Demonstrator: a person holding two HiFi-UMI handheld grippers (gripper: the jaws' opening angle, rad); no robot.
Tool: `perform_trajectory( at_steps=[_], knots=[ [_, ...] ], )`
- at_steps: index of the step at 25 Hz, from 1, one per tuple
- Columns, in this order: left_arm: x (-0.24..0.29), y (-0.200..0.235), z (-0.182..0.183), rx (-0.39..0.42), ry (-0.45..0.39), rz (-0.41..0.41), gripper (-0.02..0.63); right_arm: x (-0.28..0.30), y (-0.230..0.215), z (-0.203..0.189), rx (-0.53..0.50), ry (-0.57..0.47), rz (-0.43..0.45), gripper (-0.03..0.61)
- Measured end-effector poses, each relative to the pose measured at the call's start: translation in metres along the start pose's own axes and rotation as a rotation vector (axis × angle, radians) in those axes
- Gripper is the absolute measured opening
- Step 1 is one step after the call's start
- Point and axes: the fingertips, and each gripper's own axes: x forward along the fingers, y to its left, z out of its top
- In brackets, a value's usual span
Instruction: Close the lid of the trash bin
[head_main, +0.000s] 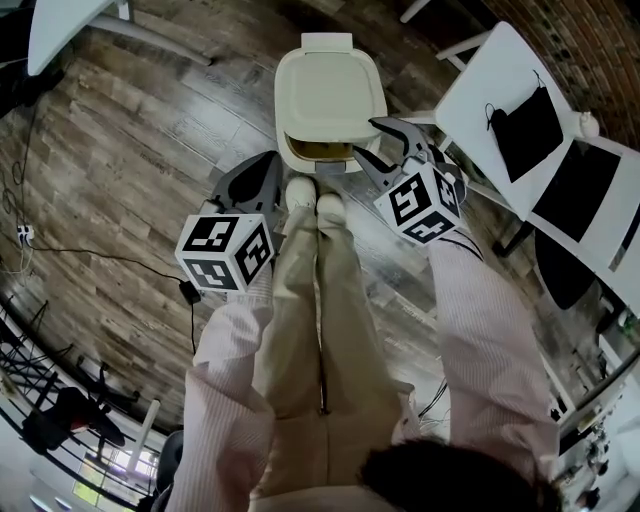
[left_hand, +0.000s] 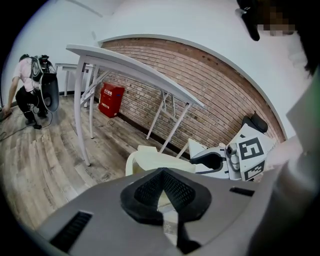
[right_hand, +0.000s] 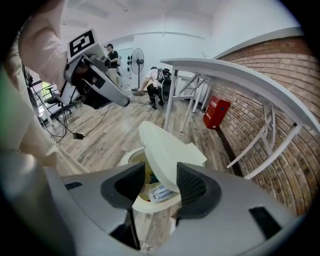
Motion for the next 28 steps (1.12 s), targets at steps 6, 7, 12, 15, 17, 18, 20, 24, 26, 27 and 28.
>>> perform_trajectory(
  at_steps=[6,7,12,15,17,18,20,24,26,27,28],
  knots=[
    [-0.006,0.002,-0.013,-0.011,0.000,0.017,-0.008,0.005,0.015,-0.010,0.052,-0.005,0.047,0.181],
    [-0.006,0.003,-0.015,-0.012,0.001,0.020,-0.008,0.006,0.017,-0.012,0.062,-0.004,0.056,0.181],
    [-0.006,0.004,-0.027,-0.018,0.005,0.032,-0.008,0.016,0.026,-0.021,0.113,-0.018,0.089,0.181],
    [-0.004,0.006,-0.032,-0.019,0.005,0.031,-0.008,0.023,0.028,-0.024,0.163,-0.042,0.097,0.181],
    [-0.002,0.008,-0.036,-0.018,0.009,0.026,-0.008,0.026,0.029,-0.026,0.192,-0.044,0.097,0.180],
    [-0.001,0.009,-0.039,-0.017,0.014,0.022,-0.008,0.027,0.031,-0.027,0.214,-0.047,0.099,0.180],
    [0.002,0.010,-0.044,-0.011,0.023,0.015,-0.008,0.030,0.033,-0.031,0.259,-0.053,0.103,0.179],
    [0.007,0.014,-0.050,0.006,0.038,-0.003,-0.008,0.035,0.031,-0.036,0.357,-0.078,0.090,0.153],
    [0.009,0.017,-0.053,0.021,0.048,-0.010,-0.008,0.039,0.029,-0.040,0.412,-0.084,0.083,0.118],
    [0.010,0.019,-0.054,0.029,0.053,-0.012,-0.008,0.041,0.028,-0.042,0.428,-0.081,0.078,0.093],
    [0.012,0.020,-0.055,0.034,0.056,-0.015,-0.008,0.043,0.028,-0.044,0.433,-0.077,0.070,0.061]
  ],
)
